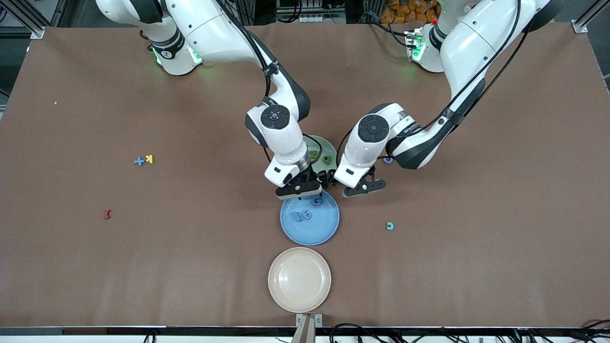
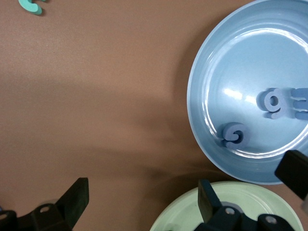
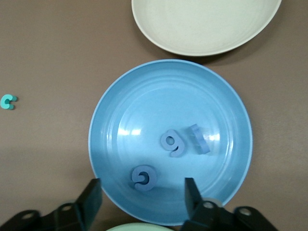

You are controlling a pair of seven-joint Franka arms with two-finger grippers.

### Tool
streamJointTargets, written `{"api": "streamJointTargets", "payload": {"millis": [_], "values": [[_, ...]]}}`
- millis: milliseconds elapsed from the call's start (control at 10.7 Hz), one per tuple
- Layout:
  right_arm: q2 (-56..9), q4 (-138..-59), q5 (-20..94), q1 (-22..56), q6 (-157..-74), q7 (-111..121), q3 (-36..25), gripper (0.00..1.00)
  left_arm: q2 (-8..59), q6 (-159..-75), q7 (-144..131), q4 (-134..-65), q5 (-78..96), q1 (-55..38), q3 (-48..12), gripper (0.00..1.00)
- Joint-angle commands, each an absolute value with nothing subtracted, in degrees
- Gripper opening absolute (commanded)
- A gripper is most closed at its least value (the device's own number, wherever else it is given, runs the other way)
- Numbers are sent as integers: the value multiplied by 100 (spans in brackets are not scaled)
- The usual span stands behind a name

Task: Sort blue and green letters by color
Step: 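Open the right gripper to drop the c in the blue plate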

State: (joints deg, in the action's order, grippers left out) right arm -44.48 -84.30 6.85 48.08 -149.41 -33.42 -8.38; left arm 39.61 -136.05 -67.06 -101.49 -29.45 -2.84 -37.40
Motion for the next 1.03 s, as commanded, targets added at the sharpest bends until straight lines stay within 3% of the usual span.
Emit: {"api": "streamJointTargets", "payload": {"millis": [0,187,653,933], "values": [[-4570,-8218,668,4755,-14880,-3472,-844,100,3964,-13579,-6645,-10160,-3076,-229,-3797,100],[-4509,-8218,659,4746,-14767,-3463,-852,100,3955,-13579,-6566,-10265,-3076,-133,-3797,100],[-4001,-8226,492,4606,-13108,-2315,-1037,100,3517,-13885,-6004,-11177,-3103,280,-3823,100],[-3325,-9006,483,4422,-13069,-1638,-1055,100,3060,-14343,-5539,-11995,-3103,667,-3832,100]]}}
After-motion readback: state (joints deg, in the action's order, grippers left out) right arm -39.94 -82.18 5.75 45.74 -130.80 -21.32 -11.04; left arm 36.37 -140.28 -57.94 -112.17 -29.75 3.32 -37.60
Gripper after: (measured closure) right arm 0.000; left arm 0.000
